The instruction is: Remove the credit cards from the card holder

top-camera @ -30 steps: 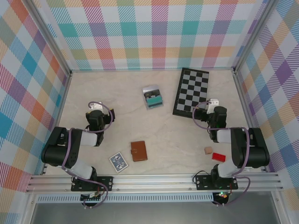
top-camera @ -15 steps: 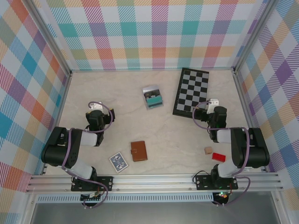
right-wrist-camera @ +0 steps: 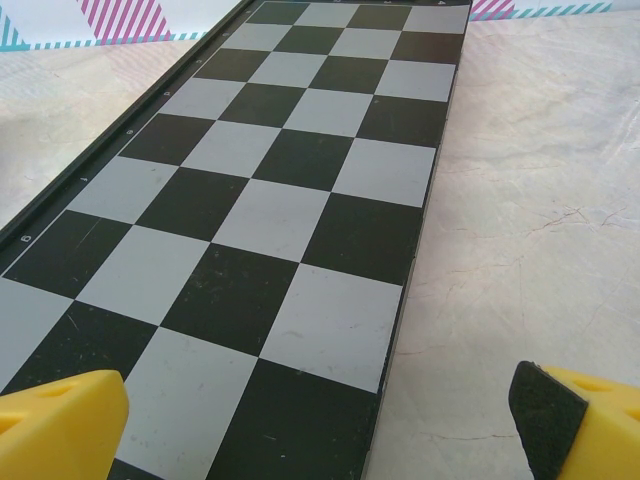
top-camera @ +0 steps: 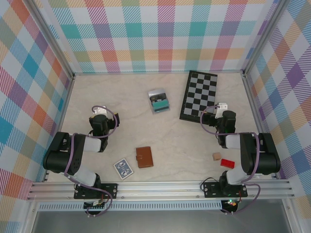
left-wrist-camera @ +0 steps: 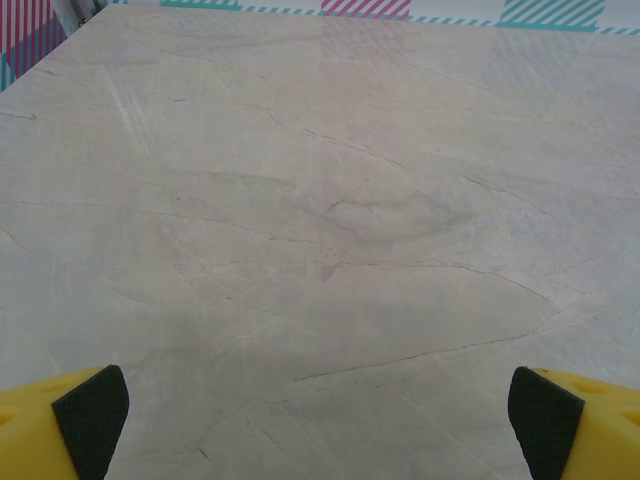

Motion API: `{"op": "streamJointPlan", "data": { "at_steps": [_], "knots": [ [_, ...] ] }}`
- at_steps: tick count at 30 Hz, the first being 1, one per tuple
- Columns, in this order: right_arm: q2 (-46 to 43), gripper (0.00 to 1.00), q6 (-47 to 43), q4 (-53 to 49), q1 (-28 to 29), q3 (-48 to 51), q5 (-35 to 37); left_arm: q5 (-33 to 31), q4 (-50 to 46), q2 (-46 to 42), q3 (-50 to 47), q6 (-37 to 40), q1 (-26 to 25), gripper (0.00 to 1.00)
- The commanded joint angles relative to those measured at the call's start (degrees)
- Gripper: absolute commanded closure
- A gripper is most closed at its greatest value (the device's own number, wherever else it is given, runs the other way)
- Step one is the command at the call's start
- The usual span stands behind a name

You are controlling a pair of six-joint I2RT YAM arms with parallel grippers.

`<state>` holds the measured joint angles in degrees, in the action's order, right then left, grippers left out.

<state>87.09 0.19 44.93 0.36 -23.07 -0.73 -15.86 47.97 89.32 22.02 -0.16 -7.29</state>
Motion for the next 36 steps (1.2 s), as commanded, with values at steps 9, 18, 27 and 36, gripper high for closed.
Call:
{"op": "streamJointPlan", "data": {
  "at_steps": [9,18,27,36],
  "knots": [
    [0.19,0.0,0.01,0.84,-0.27,-0.83,-1.96,-0.3,0.98,-0.18,0.49,0.2,1.14,0.0],
    [-15.0,0.0,2.79,-23.13,-0.19,-7.52,1.05,-4.34,-26.24,-15.45,8.96,-3.58,0.52,0.0],
    [-22.49,0.0,18.78,-62.73,-0.18,-25.61,3.29,2.46,-65.55,-26.53,27.01,-21.29,0.43,0.0],
    [-18.28,0.0,20.66,-81.43,0.54,-36.11,-16.65,27.95,-79.97,-25.46,32.01,-30.7,0.12,0.0]
  ]
}}
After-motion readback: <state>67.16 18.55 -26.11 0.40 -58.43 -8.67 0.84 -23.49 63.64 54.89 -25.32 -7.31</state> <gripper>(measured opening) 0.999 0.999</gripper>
